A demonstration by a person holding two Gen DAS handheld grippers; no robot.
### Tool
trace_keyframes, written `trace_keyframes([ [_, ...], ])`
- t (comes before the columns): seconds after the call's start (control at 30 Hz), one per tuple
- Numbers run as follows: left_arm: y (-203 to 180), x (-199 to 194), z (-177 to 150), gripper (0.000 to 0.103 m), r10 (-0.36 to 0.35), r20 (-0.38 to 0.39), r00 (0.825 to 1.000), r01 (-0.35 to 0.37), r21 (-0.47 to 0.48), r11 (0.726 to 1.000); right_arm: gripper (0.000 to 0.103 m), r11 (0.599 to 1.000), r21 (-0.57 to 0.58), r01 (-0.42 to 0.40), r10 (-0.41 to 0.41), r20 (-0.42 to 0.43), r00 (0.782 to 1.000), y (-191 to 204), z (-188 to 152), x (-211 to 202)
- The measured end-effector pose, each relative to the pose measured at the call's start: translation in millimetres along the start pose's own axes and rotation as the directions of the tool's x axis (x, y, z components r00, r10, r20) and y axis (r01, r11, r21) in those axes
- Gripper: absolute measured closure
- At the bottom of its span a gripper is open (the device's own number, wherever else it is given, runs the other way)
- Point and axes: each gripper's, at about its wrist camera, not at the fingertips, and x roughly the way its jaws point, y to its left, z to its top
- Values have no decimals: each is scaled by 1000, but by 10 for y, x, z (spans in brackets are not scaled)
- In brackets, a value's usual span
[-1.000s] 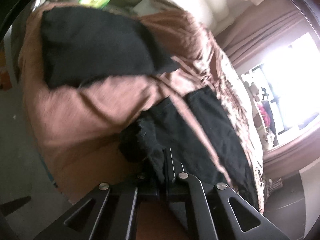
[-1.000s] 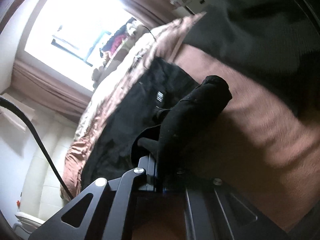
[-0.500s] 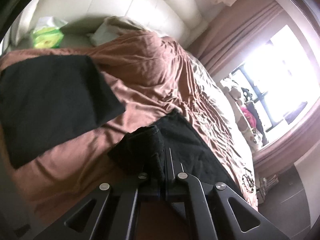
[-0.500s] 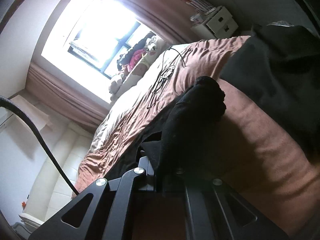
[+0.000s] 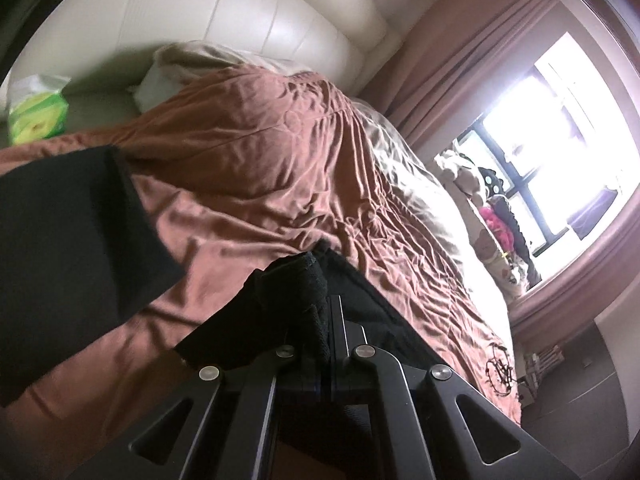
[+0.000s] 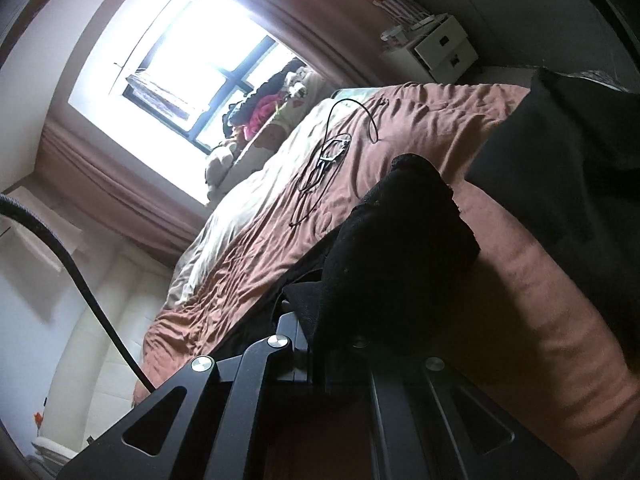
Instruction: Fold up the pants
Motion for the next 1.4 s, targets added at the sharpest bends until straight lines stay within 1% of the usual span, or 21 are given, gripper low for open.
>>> trace_keyframes([
  [0.17,-243,317,185,101,3,-12,1000,-3,29,1000,103,999,-17,48,-48,-1,999,210,137,207],
  [0.37,-476,772,359,101,30,-46,998,-27,65,997,103,995,6,97,-97,-15,995,377,290,538],
  [0.53,-668,1253,447,101,54,-86,995,-46,98,994,103,985,38,171,-169,-49,984,451,421,925],
  [0.63,-755,1552,485,101,80,-110,991,-68,112,991,103,976,58,211,-207,-78,975,472,473,1172],
  [0.73,-790,1823,489,101,103,-136,985,-86,127,988,103,966,67,249,-242,-104,965,511,537,1430],
  [0.77,-806,1925,483,101,114,-145,983,-94,136,986,103,966,80,247,-238,-105,966,510,555,1517],
  [0.83,-830,2108,471,101,128,-161,979,-104,149,983,103,960,92,265,-253,-123,960,502,585,1665],
  [1.07,-816,2586,477,101,170,-201,965,-140,155,978,103,941,102,321,-303,-160,939,502,696,2125],
  [1.2,-778,2803,494,101,187,-226,956,-159,138,978,103,936,87,341,-322,-175,930,527,732,2284],
  [1.3,-717,2974,489,101,230,-241,943,-205,126,971,103,934,105,341,-318,-188,929,479,747,2382],
  [1.4,-657,3133,483,101,244,-257,935,-223,110,969,103,932,94,350,-328,-196,924,476,767,2466],
])
